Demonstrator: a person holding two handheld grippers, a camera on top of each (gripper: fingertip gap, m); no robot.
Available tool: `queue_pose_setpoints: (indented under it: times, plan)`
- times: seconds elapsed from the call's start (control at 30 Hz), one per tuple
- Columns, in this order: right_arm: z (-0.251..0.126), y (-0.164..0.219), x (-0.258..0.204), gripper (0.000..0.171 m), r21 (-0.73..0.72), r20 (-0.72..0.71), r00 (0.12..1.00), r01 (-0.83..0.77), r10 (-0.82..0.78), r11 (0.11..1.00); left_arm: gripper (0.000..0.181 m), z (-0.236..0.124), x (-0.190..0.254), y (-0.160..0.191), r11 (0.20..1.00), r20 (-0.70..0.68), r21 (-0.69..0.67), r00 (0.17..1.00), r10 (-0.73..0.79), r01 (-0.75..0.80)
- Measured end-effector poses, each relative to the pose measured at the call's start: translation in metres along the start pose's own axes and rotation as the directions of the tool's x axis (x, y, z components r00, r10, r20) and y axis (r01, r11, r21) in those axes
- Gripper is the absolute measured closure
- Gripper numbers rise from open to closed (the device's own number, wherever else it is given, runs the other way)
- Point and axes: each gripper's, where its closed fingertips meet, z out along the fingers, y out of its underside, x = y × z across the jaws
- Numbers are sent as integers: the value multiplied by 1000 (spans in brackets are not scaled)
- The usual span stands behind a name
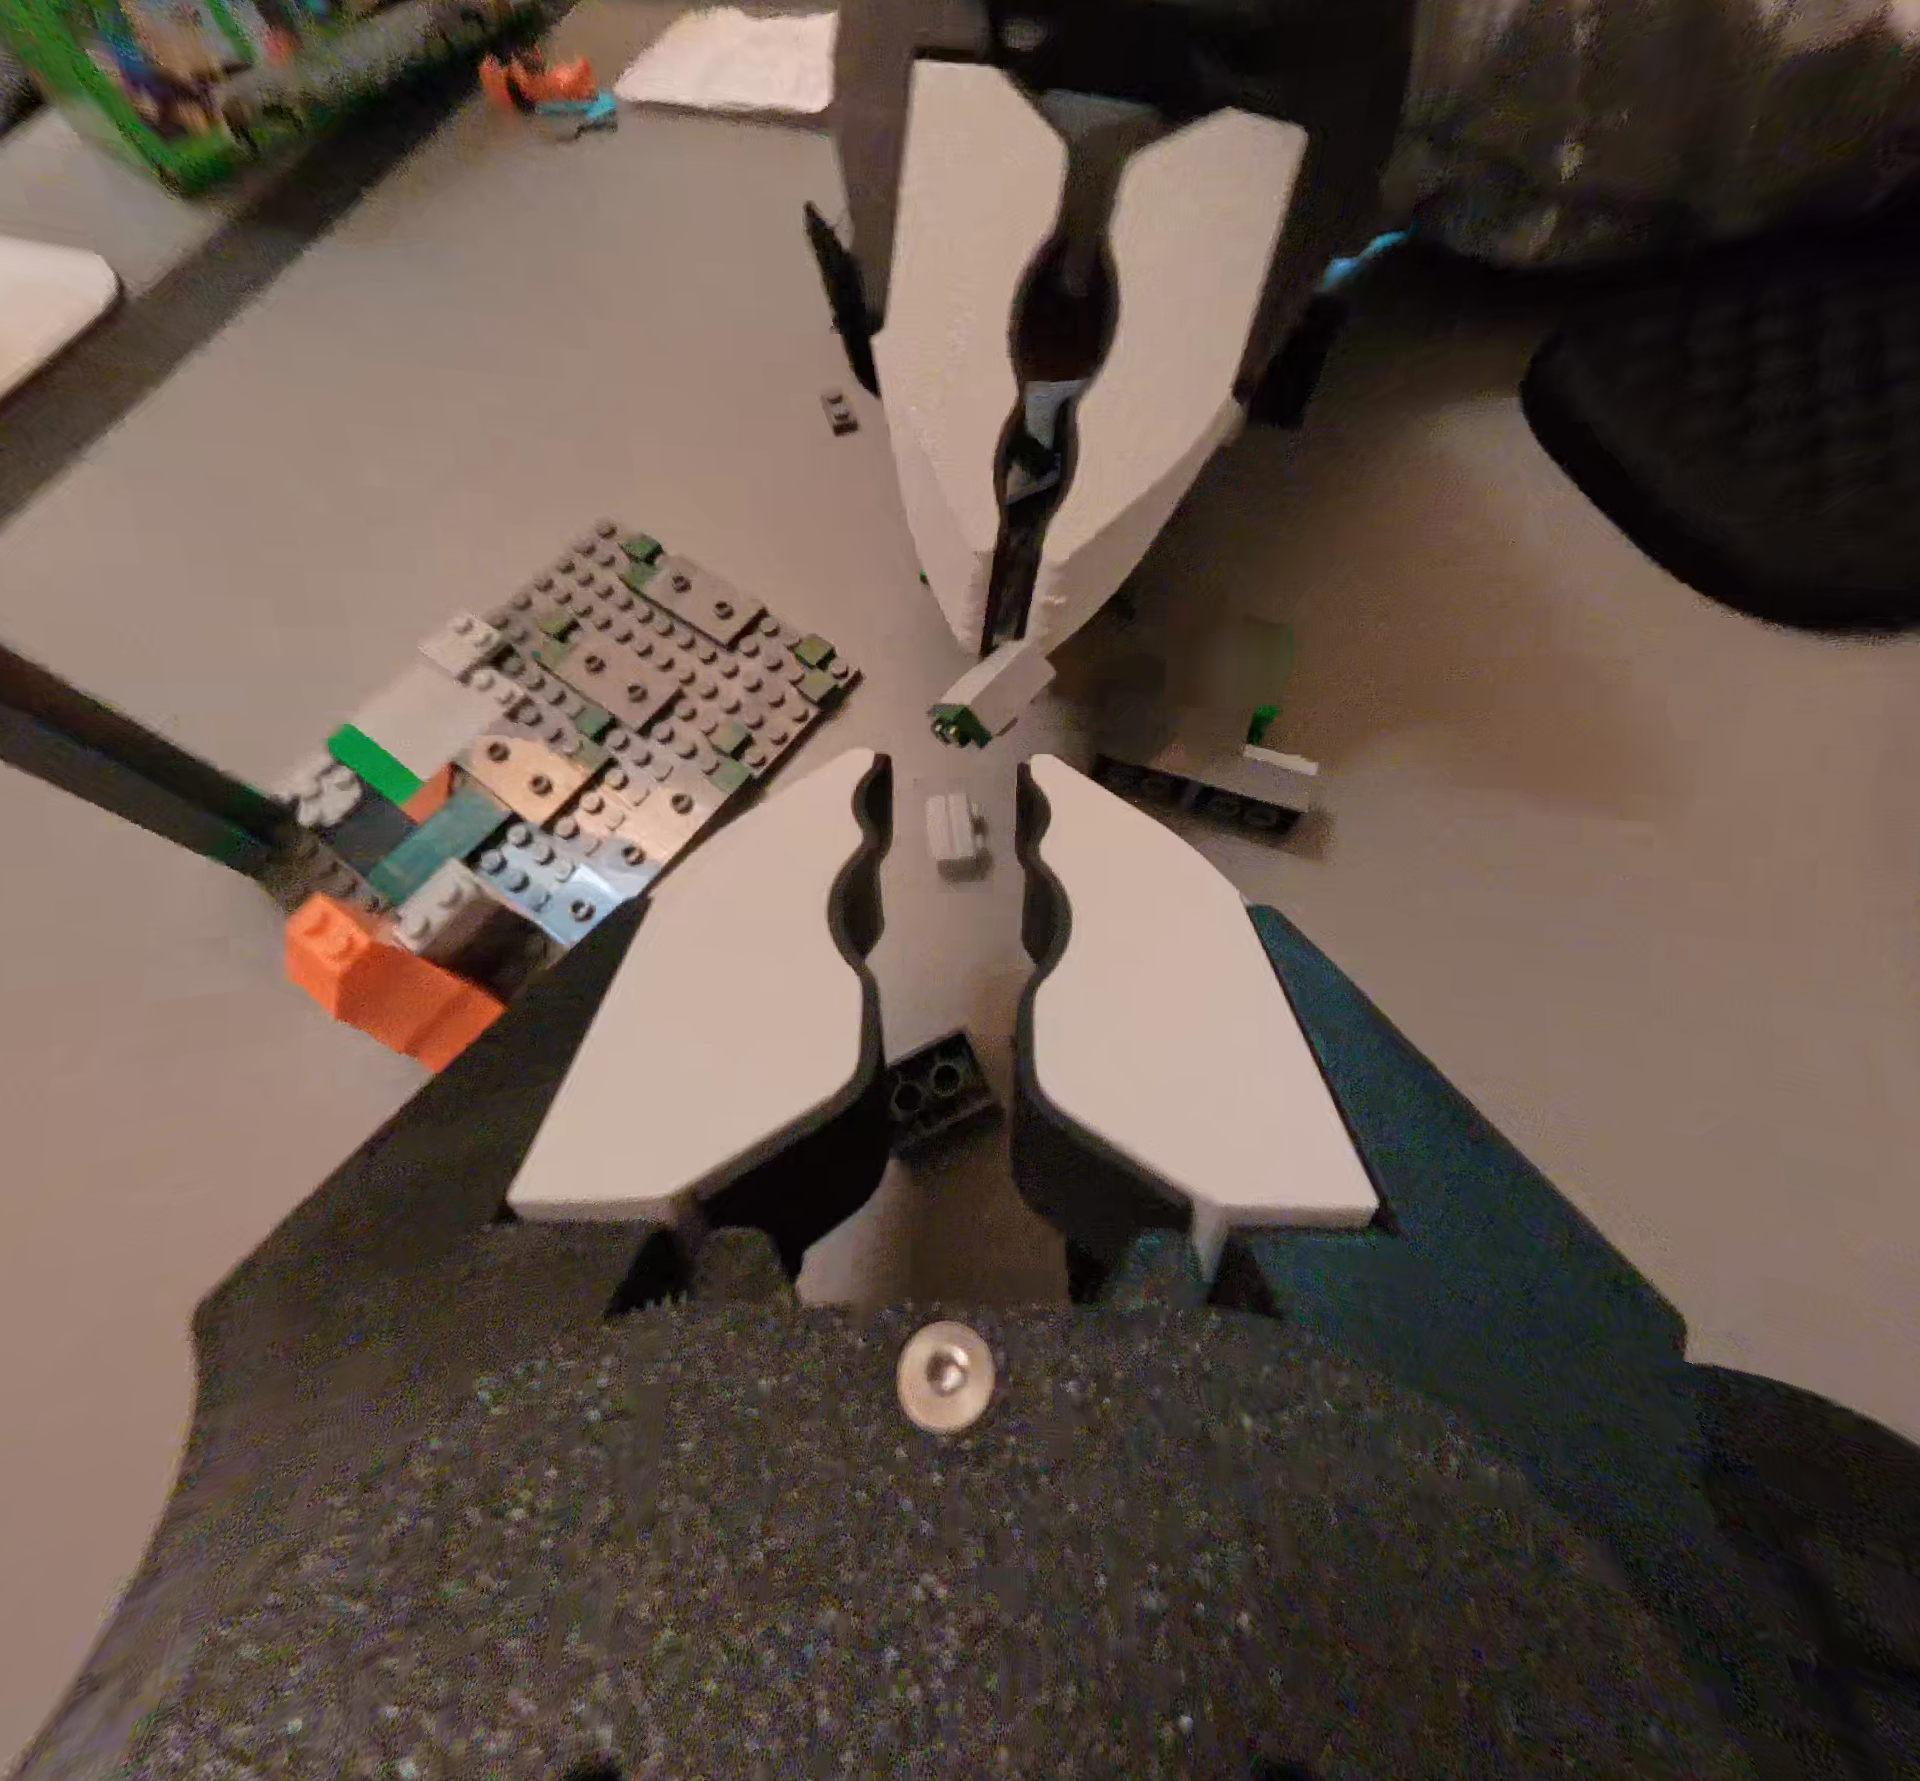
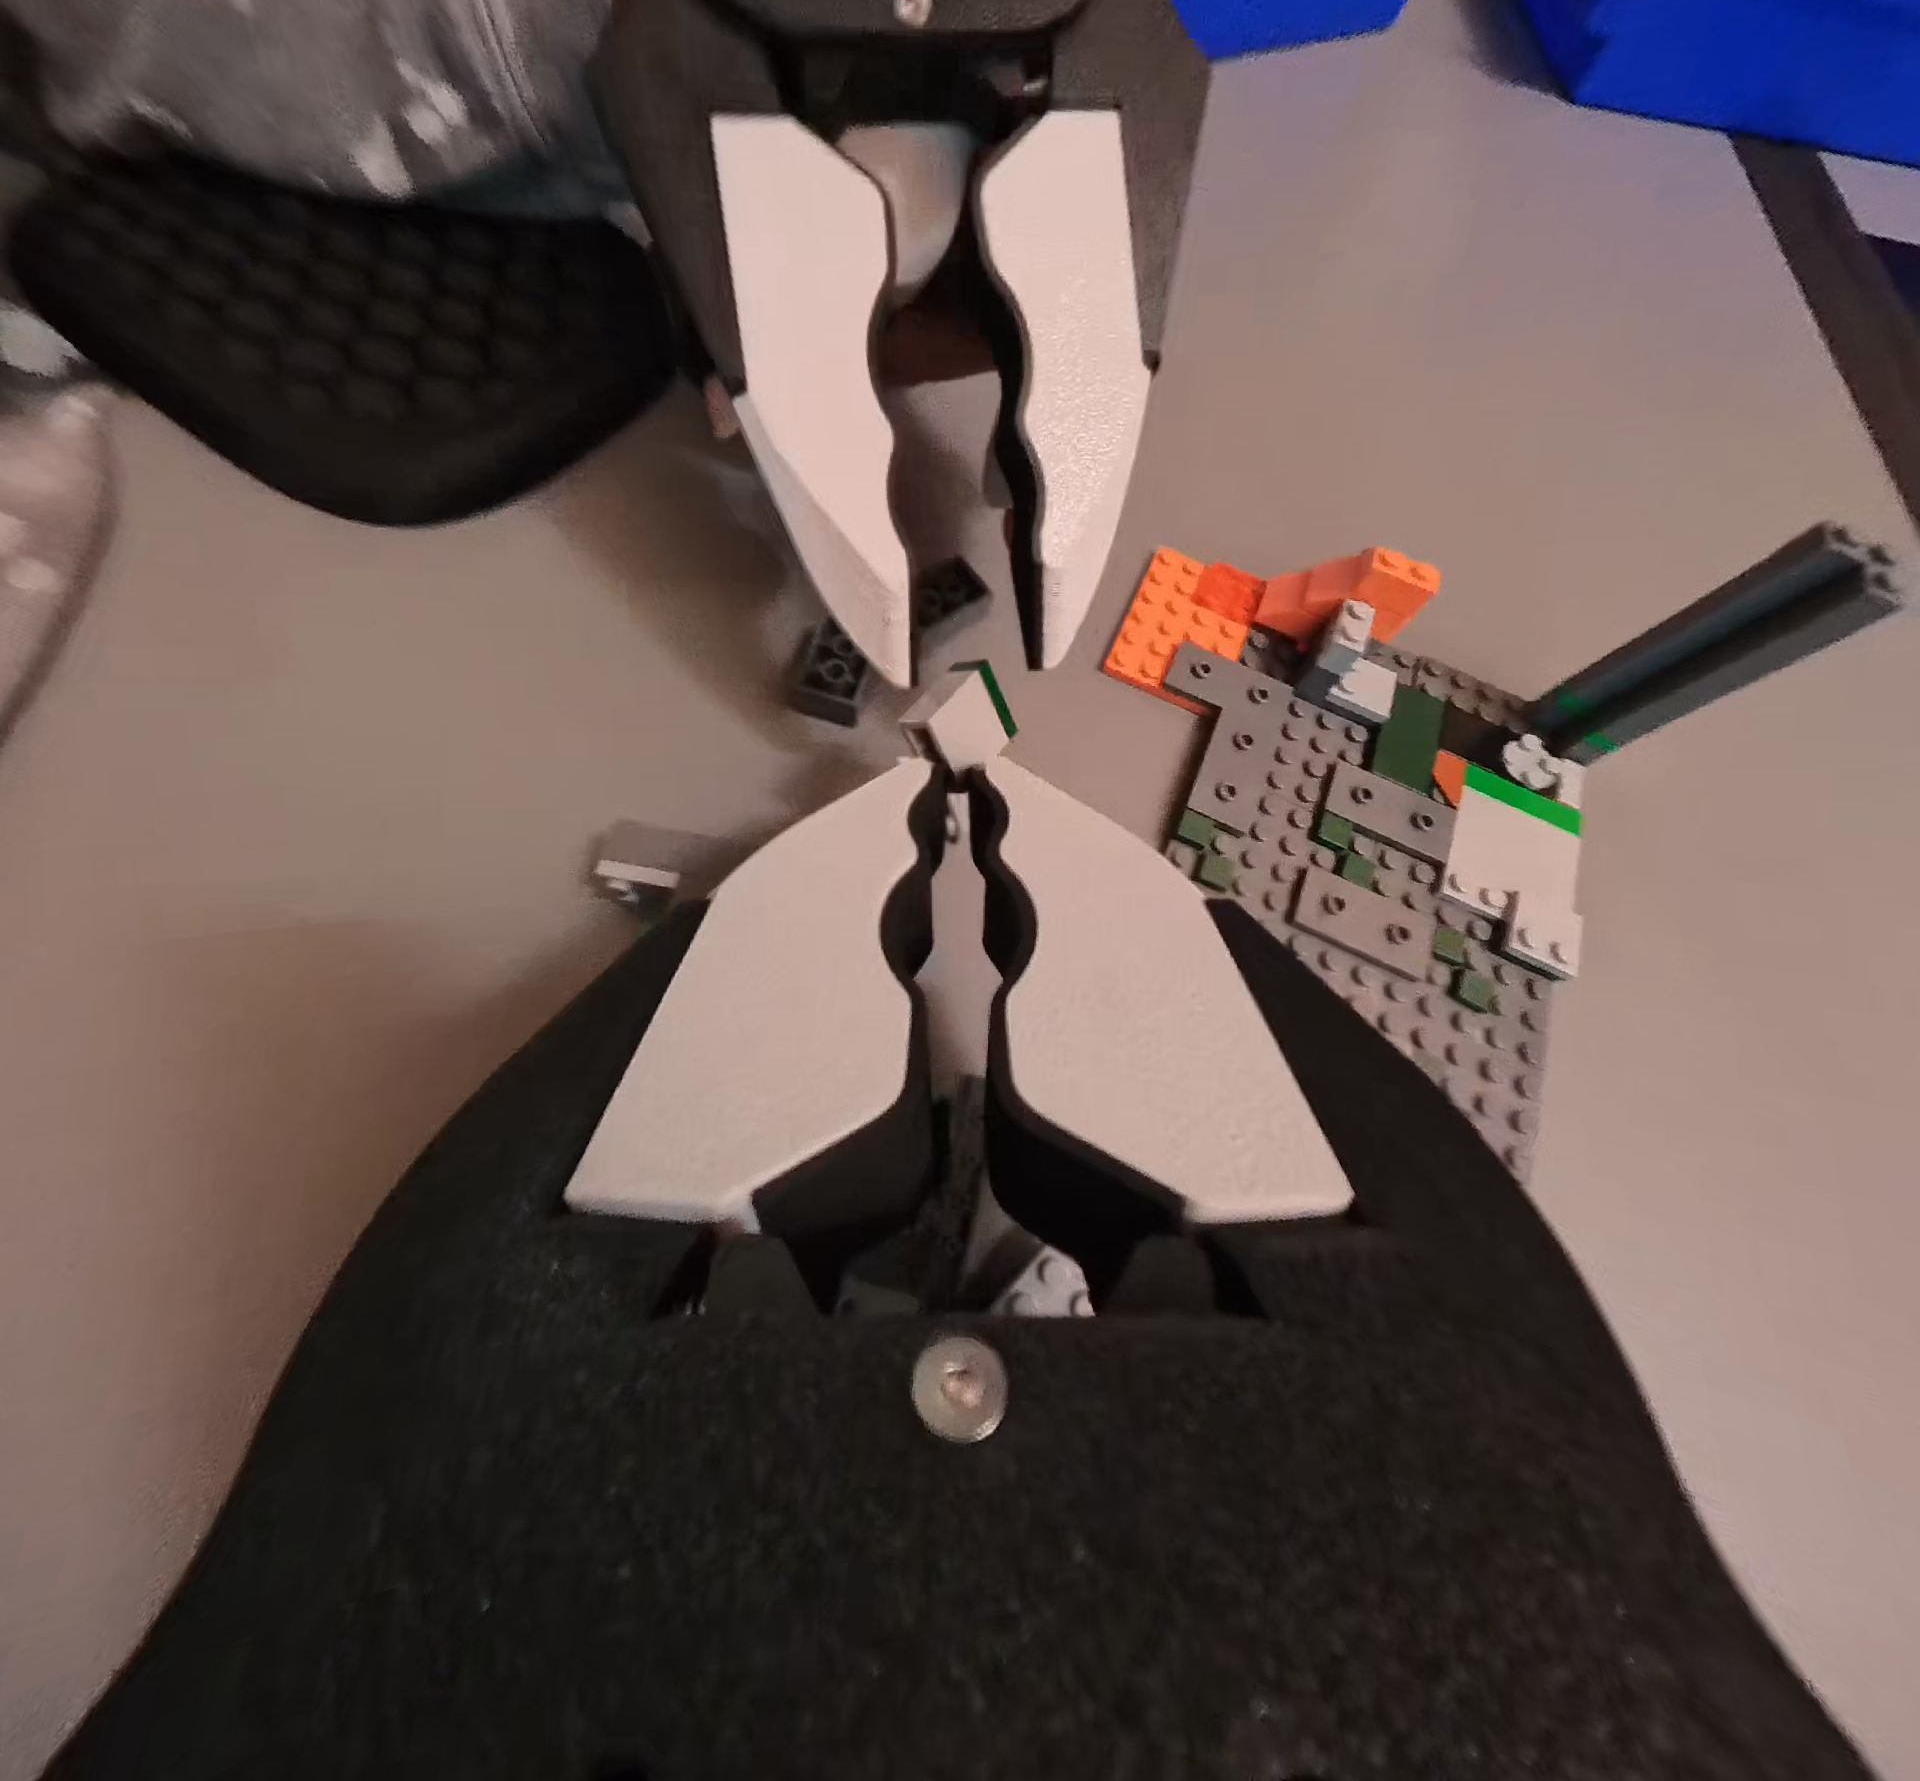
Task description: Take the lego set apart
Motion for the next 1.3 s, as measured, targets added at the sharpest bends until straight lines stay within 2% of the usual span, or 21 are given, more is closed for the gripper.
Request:
queue_pose_setpoints:
  times: [0.2, 0.43, 0.6, 0.73, 0.8, 0.87, 0.93, 1.0, 1.13, 1.3]
  plan:
    - [-8, -8, -17, 168, 90, 163, 983, -103, 88, 991, 163, -1, 17, -16, 993, -43, 87, 996, 80, -76]
    - [-19, -19, -25, 168, 171, 268, 955, -176, 126, 969, 170, -6, 30, -31, 980, -46, 136, 988, 149, -142]
    - [-21, -25, -17, 165, 185, 191, 976, -143, 108, 972, 170, -7, 25, -32, 990, -37, 112, 995, 92, -87]
    - [-18, -23, -13, 159, 127, 93, 995, -60, 48, 990, 170, -6, 24, -27, 996, -44, 78, 998, 44, -40]
    - [-18, -21, -13, 156, 108, 84, 996, -49, 40, 993, 170, -5, 24, -25, 997, -51, 71, 998, 35, -31]
    - [-19, -20, -16, 146, 89, 99, 994, -48, 39, 995, 170, -4, 22, -22, 998, -40, 50, 999, 31, -29]
    - [-17, -21, -17, 146, 74, 79, 997, -19, 13, 997, 170, -4, 22, -21, 999, -48, 43, 999, 10, -8]
    - [-10, -23, -18, 146, 52, 48, 999, 16, -18, 999, 170, -2, 21, -20, 1000, -46, 29, 999, -9, 10]
    - [-2, -19, -14, 158, -17, -26, 997, 75, -75, 997, 170, -1, 18, -16, 999, -35, 6, 999, -34, 34]
    - [-13, -23, -19, 162, 81, 75, 997, 9, -15, 997, 168, -6, 26, -28, 996, -65, 84, 998, -12, 17]
